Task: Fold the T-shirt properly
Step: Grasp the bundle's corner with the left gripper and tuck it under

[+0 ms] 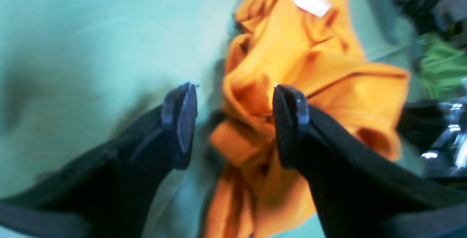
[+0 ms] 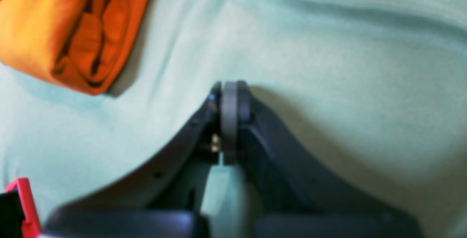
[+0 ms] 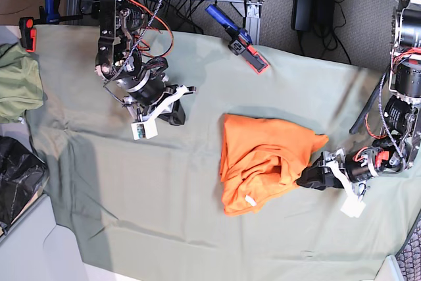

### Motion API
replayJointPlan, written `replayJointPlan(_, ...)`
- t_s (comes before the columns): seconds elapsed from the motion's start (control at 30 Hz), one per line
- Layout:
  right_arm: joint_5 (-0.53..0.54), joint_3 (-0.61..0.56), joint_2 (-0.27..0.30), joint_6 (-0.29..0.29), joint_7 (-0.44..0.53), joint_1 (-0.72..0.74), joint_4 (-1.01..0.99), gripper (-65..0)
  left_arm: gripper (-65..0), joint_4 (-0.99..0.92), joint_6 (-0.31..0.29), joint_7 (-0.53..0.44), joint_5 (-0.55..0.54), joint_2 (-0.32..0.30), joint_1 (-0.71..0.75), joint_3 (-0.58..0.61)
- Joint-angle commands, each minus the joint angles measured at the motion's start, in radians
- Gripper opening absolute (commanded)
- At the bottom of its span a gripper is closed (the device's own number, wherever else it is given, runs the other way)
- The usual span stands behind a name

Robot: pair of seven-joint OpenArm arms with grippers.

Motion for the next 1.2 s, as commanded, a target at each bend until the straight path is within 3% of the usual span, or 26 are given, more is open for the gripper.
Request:
replayJointPlan(0.0, 0.000, 0.003, 0.005, 0.090, 0.003, 0.008, 0.014, -65.0, -28.8, 0.017, -0.028, -0.001, -0.046, -0.005, -0.035, -0.006)
replayJointPlan(0.1, -0.011, 0.003, 0.005, 0.090, 0.003, 0.008, 0.014, -65.0, -28.8, 0.017, -0.028, 0.051, -0.124, 0.012, -0.038, -0.006)
replayJointPlan(0.33, -0.010, 0.003, 0.005, 0.090, 0.003, 0.008, 0.014, -65.0, -30.3, 0.017, -0.028, 0.047, -0.107, 0.032, -0.038, 0.067)
replayJointPlan(0.5, -0.010, 0.003, 0.005, 0.090, 0.003, 0.008, 0.014, -65.0, -52.4, 0.017, -0.028, -0.012, -0.092, 0.032, -0.038, 0.100)
replayJointPlan(0.63, -0.010, 0.003, 0.005, 0.090, 0.003, 0.008, 0.014, -65.0, -54.2, 0.017, -0.028, -0.029, -0.076, 0.027, -0.042, 0.100)
replayJointPlan(0.8, -0.010, 0.003, 0.005, 0.090, 0.003, 0.008, 0.014, -65.0, -63.3, 0.017, -0.028, -0.029, -0.074, 0.027, -0.048, 0.100)
replayJointPlan(1.17, -0.010, 0.003, 0.005, 0.090, 0.003, 0.008, 0.014, -65.0, -64.6, 0.017, -0.028, -0.034, -0.073, 0.002, -0.069, 0.100)
